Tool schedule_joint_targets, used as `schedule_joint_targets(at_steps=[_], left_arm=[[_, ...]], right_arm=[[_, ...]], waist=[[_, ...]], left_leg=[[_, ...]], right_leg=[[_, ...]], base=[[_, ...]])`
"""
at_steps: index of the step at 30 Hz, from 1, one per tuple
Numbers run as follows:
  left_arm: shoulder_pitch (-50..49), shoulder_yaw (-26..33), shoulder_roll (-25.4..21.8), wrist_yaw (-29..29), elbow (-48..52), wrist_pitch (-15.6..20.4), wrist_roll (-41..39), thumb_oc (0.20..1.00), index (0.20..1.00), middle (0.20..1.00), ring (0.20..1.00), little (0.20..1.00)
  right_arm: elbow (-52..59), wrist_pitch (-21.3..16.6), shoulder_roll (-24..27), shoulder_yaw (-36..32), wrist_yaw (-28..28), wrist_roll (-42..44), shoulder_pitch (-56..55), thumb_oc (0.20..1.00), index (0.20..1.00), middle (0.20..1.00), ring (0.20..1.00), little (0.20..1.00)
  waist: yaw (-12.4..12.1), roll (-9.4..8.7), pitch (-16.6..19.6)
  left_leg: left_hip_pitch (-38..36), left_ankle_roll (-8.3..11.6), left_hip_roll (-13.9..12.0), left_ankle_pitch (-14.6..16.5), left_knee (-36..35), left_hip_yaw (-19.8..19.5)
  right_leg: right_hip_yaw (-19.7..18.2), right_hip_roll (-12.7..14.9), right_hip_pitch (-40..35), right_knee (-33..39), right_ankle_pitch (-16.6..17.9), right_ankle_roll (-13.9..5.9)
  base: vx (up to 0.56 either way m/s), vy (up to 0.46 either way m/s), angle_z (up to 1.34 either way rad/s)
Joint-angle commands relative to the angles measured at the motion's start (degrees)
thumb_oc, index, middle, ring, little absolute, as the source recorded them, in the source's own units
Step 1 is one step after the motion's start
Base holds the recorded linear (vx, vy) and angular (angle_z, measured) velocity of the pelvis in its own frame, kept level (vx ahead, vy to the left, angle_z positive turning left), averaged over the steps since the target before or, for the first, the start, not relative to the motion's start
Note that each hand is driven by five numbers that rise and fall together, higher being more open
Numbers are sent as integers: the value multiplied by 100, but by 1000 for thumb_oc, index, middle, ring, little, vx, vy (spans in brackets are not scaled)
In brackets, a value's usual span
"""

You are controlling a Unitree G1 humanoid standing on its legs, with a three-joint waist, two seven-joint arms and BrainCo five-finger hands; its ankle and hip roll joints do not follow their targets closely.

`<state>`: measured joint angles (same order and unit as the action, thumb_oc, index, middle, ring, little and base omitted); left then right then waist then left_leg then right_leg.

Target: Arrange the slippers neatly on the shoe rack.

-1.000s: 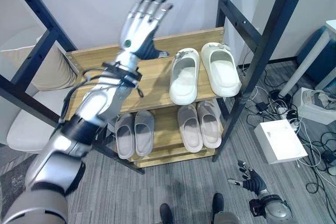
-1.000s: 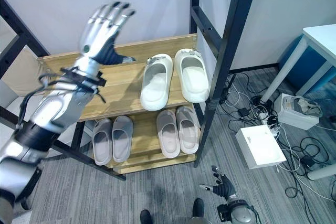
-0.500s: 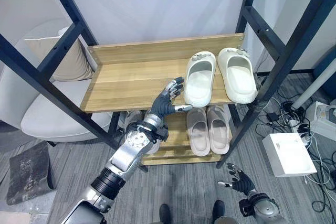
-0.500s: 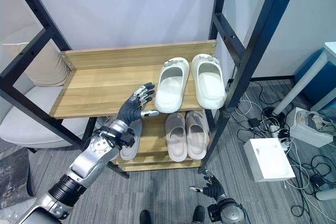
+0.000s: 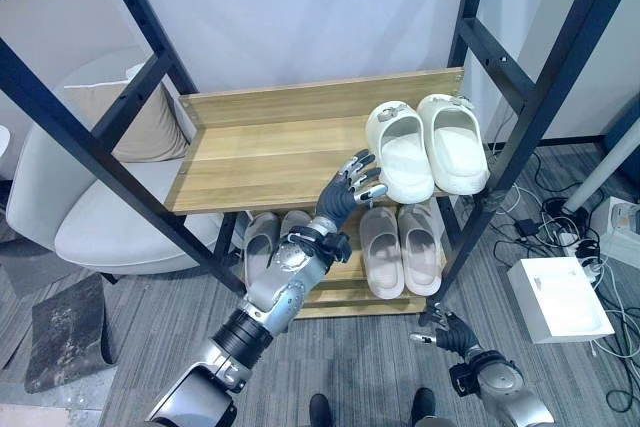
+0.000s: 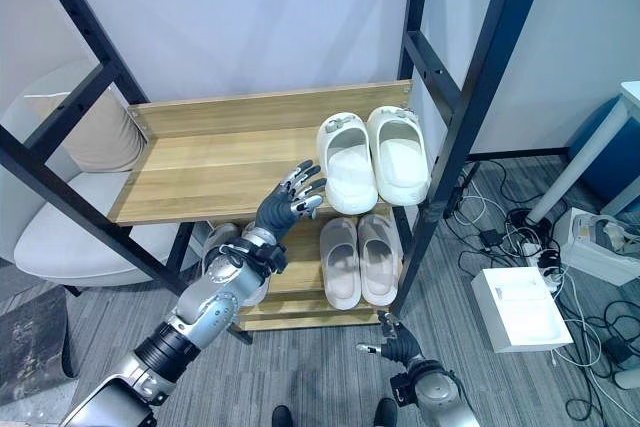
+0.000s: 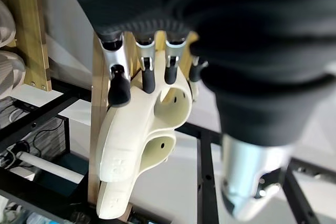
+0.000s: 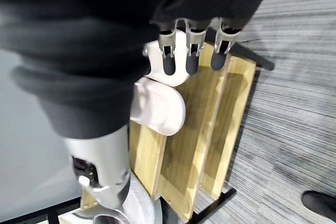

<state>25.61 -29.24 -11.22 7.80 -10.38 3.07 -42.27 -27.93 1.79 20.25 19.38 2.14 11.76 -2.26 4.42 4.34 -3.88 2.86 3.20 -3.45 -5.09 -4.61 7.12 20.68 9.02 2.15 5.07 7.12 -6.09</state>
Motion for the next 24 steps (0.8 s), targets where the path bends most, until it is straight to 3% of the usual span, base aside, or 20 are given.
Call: schedule_joint_targets(at_steps=[1,7,13,16,20,24], left_arm=[[1308,-39,400,373,-1180,111,349,1000,1000,1000,1000,1000],[1422,364,143,741,-1124,348,843,1000,1000,1000,1000,1000],[965,1024,-600,1034,270,660,2008,1000,1000,1000,1000,1000],[612,1462,-842,1069,1289,931,2029,1000,1000,1000,1000,1000],[357,1425,-846,423,2364,1204,1112,1000,1000,1000,1000,1000],[-15,843,-1059,-840,3491,992,354,1000,1000,1000,1000,1000]], right_arm=[[-66,-151,-264,123,218,238,494,1000,1000,1000,1000,1000],[-239,-286,-337,90,323,298,505,1000,1000,1000,1000,1000],[-10,-495,-259,-80,228,121,-5,1000,1000,1000,1000,1000],[-44,-570,-263,-128,173,69,-83,1000,1000,1000,1000,1000],[-308,-585,-325,-104,133,47,5,1000,1000,1000,1000,1000],[-629,-599,-397,-70,-6,-2,58,1000,1000,1000,1000,1000]], waist=[[167,-186,-173],[144,-209,-147],[-7,-251,-115],[-144,-292,-91],[-278,-328,-77],[-406,-357,-84]], left_leg=[[-244,68,86,330,-39,-67],[-284,85,72,334,-39,-77],[-293,113,67,332,-39,-184],[-275,130,67,320,-39,-278],[-239,131,81,311,-39,-379],[-211,126,105,314,-39,-483]], right_leg=[[128,79,-327,-7,-396,-338],[154,67,-381,-7,-420,-327],[271,63,-465,-7,-457,-313],[360,71,-503,-7,-463,-304],[454,71,-520,-7,-466,-303],[514,84,-541,-7,-457,-307]], base=[[0,0,0],[6,-9,-3],[0,-3,-1],[-11,-8,18],[-13,2,22],[-9,9,15]])
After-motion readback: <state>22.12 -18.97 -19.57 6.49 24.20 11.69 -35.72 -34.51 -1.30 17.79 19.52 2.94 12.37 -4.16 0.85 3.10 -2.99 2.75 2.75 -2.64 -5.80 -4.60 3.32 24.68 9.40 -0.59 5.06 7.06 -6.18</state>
